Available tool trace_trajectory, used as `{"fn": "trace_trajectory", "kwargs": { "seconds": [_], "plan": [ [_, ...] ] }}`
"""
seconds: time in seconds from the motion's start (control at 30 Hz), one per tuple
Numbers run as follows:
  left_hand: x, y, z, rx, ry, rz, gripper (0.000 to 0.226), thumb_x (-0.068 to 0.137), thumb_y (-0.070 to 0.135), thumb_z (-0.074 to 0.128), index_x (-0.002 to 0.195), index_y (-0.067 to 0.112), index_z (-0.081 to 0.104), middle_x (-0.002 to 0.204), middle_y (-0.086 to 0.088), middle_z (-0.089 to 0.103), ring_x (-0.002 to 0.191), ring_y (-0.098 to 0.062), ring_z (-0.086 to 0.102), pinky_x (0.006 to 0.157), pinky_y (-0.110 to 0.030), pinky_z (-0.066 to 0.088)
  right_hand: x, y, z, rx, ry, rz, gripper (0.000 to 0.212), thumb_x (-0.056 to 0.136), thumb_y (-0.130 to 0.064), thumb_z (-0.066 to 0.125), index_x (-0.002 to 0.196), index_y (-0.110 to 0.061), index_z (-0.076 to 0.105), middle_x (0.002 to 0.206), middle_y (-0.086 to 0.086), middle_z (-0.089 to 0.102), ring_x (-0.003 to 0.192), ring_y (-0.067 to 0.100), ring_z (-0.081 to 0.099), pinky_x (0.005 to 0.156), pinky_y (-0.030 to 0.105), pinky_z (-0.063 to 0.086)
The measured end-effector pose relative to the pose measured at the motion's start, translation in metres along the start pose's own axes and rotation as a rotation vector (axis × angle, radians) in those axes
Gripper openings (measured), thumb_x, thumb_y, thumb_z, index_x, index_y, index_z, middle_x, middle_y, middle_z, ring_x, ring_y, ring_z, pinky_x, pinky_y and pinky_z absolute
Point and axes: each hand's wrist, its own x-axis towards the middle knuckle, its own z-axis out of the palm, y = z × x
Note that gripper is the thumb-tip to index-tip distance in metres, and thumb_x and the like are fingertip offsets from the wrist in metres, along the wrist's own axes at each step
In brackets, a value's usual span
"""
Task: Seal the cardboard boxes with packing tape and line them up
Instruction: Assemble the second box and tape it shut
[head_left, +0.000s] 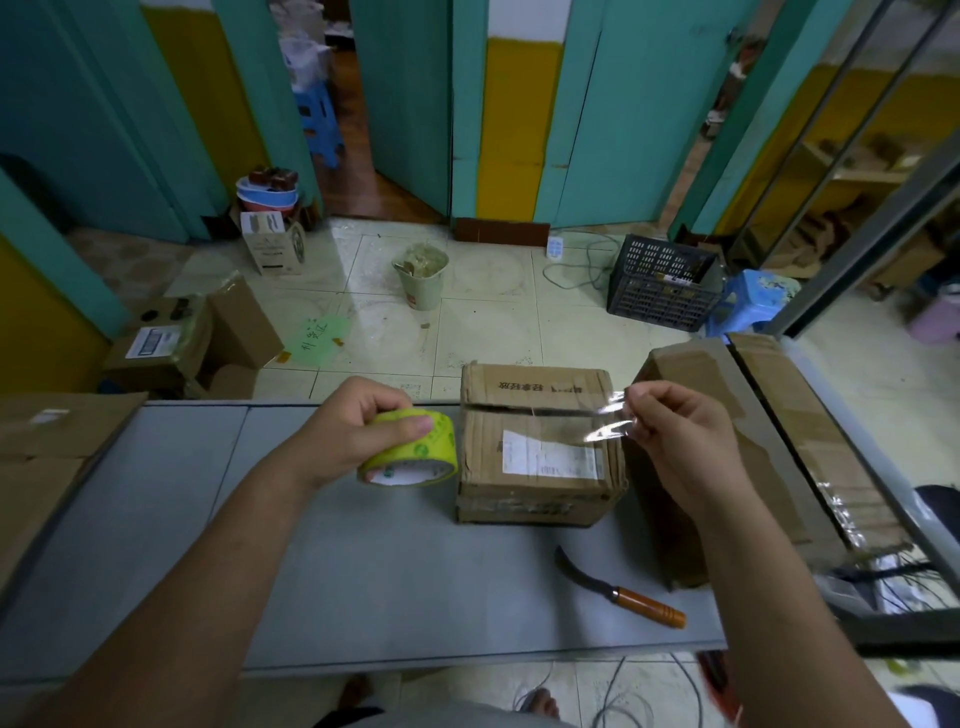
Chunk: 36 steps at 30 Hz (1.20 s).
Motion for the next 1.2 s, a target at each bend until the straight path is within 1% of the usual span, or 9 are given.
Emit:
{"fn": "trace_trajectory", "kwargs": {
  "seconds": [0.13,0.23,0.33,0.47,0.63,0.8,1.0,1.1,1.2],
  "plan": [
    [0.007,-0.005,-0.008,0.493,-0.002,-0.186,0.065,0.076,0.079,0.073,0.054,0.020,0.056,0.049,0.010,0.038,0.046,-0.007,0.039,0.051,-0.027,0.030,-0.001,-0.020,-0.023,-0.088,0.036,-0.093,0.015,0.089,-0.026,0.072,0.095,-0.014,0.078,0.090,0.009,0.074,0.079,0.017,0.067,0.072,0.024,0.060],
    [0.020,-0.003,-0.010,0.727,0.087,-0.271,0.077,0.068,0.095,0.066,0.050,0.022,0.047,0.046,0.008,0.033,0.042,-0.010,0.034,0.051,-0.030,0.029,-0.001,-0.023,-0.029,-0.108,0.044,-0.083,0.011,0.095,-0.022,0.070,0.092,-0.015,0.079,0.088,0.007,0.074,0.075,0.014,0.067,0.070,0.025,0.058],
    [0.034,0.005,-0.020,0.622,0.032,-0.227,0.081,0.067,0.096,0.068,0.052,0.023,0.037,0.051,0.005,0.026,0.044,-0.013,0.029,0.048,-0.029,0.024,0.006,-0.013,-0.029,-0.103,0.147,-0.023,0.012,0.099,-0.016,0.068,0.093,-0.013,0.078,0.086,0.004,0.074,0.074,0.012,0.067,0.076,0.032,0.057],
    [0.047,0.001,-0.038,0.434,-0.075,-0.168,0.080,0.079,0.080,0.072,0.056,0.011,0.037,0.058,-0.005,0.024,0.051,-0.018,0.028,0.052,-0.031,0.023,0.016,0.011,-0.032,-0.101,0.248,0.072,0.011,0.099,-0.015,0.068,0.092,-0.011,0.075,0.081,0.003,0.074,0.077,0.016,0.065,0.078,0.038,0.054],
    [0.061,-0.013,-0.039,0.525,-0.040,-0.219,0.071,0.069,0.077,0.079,0.052,0.022,0.037,0.054,-0.002,0.026,0.047,-0.015,0.029,0.045,-0.025,0.026,0.026,0.041,-0.032,-0.181,0.289,0.087,0.014,0.099,-0.017,0.071,0.089,-0.009,0.077,0.075,0.004,0.072,0.073,0.016,0.066,0.075,0.035,0.055],
    [0.072,-0.025,-0.036,0.558,-0.026,-0.278,0.072,0.067,0.074,0.083,0.052,0.022,0.035,0.051,0.002,0.027,0.045,-0.016,0.029,0.046,-0.025,0.027,0.037,0.049,-0.036,-0.227,0.316,0.072,0.012,0.098,-0.020,0.072,0.093,-0.012,0.079,0.085,0.008,0.076,0.081,0.020,0.068,0.077,0.034,0.056],
    [0.080,-0.037,-0.042,0.559,-0.032,-0.302,0.069,0.075,0.060,0.088,0.048,0.022,0.038,0.047,0.002,0.032,0.042,-0.014,0.032,0.048,-0.024,0.030,0.045,0.053,-0.029,-0.313,0.318,0.050,0.011,0.099,-0.020,0.071,0.094,-0.016,0.079,0.084,0.007,0.077,0.079,0.019,0.070,0.074,0.032,0.056],
    [0.083,-0.042,-0.041,0.570,-0.034,-0.315,0.068,0.079,0.054,0.088,0.045,0.022,0.039,0.045,0.004,0.033,0.041,-0.013,0.033,0.048,-0.024,0.031,0.047,0.056,-0.028,-0.366,0.337,0.043,0.009,0.098,-0.021,0.072,0.094,-0.017,0.079,0.084,0.004,0.077,0.085,0.022,0.072,0.078,0.034,0.058],
    [0.088,-0.044,-0.039,0.591,-0.038,-0.321,0.067,0.081,0.053,0.088,0.045,0.022,0.040,0.044,0.003,0.035,0.041,-0.013,0.034,0.050,-0.025,0.032,0.048,0.058,-0.027,-0.386,0.371,0.022,0.008,0.097,-0.021,0.072,0.093,-0.019,0.078,0.083,0.001,0.077,0.085,0.020,0.073,0.075,0.030,0.057]
  ]
}}
